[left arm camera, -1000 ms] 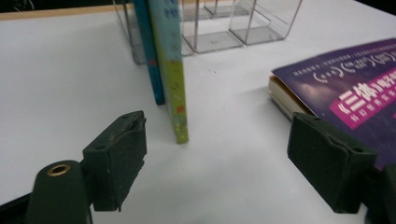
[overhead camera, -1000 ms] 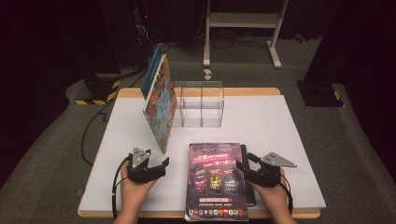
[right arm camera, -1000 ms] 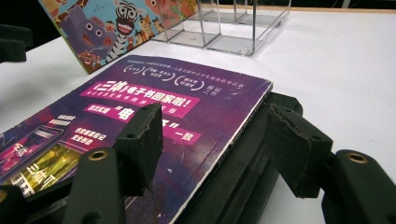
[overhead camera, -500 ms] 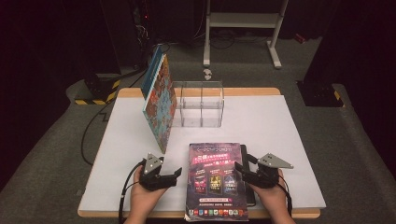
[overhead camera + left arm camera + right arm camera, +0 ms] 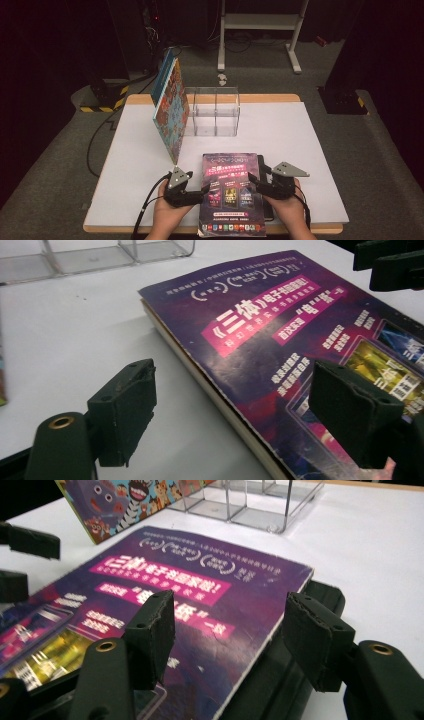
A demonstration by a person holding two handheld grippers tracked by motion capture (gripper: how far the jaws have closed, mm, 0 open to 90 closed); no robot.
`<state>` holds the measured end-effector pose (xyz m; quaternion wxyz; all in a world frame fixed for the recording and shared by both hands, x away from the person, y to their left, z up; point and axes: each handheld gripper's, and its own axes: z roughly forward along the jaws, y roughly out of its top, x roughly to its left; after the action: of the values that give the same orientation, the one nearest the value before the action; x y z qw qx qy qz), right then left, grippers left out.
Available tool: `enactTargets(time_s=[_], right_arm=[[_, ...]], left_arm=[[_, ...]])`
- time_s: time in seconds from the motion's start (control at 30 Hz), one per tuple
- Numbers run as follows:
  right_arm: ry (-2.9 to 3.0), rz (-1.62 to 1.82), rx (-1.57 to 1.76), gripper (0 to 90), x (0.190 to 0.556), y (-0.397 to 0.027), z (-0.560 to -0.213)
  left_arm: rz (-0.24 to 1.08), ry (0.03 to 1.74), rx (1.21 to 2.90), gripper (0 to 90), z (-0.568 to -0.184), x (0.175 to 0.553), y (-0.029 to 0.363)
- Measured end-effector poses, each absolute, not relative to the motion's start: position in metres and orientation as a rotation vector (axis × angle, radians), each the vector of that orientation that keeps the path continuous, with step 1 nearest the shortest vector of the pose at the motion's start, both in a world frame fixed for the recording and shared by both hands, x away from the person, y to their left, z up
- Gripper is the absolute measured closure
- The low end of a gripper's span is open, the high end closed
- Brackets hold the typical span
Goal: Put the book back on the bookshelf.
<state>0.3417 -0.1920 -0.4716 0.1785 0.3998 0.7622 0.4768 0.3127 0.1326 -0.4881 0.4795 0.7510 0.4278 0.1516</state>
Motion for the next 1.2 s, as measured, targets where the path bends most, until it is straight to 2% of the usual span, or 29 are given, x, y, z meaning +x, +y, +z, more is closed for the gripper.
enactTargets(time_s=[0.37,0.6,0.63,0.7,1.1,1.2], right_arm=[[2.168,1.321,1.136,36.4,0.319,-0.197,-0.483],[2.183,1.321,1.141,36.2,0.319,-0.195,-0.486],[2.183,1.321,1.135,36.2,0.319,-0.195,-0.486],[2.184,1.32,1.128,36.2,0.318,-0.194,-0.486],[2.204,1.339,1.12,36.9,0.317,-0.193,-0.486],[2.208,1.344,1.143,39.4,0.318,-0.194,-0.485]], left_arm=[[0.286,1.026,1.856,19.9,-0.498,0.312,0.118],[0.25,1.031,1.835,21.0,-0.501,0.312,0.116],[0.224,1.064,1.781,21.0,-0.501,0.311,0.112],[0.237,1.03,1.842,21.1,-0.501,0.313,0.117],[0.22,1.055,1.832,22.8,-0.498,0.316,0.11],[0.221,1.046,1.846,23.9,-0.497,0.317,0.11]])
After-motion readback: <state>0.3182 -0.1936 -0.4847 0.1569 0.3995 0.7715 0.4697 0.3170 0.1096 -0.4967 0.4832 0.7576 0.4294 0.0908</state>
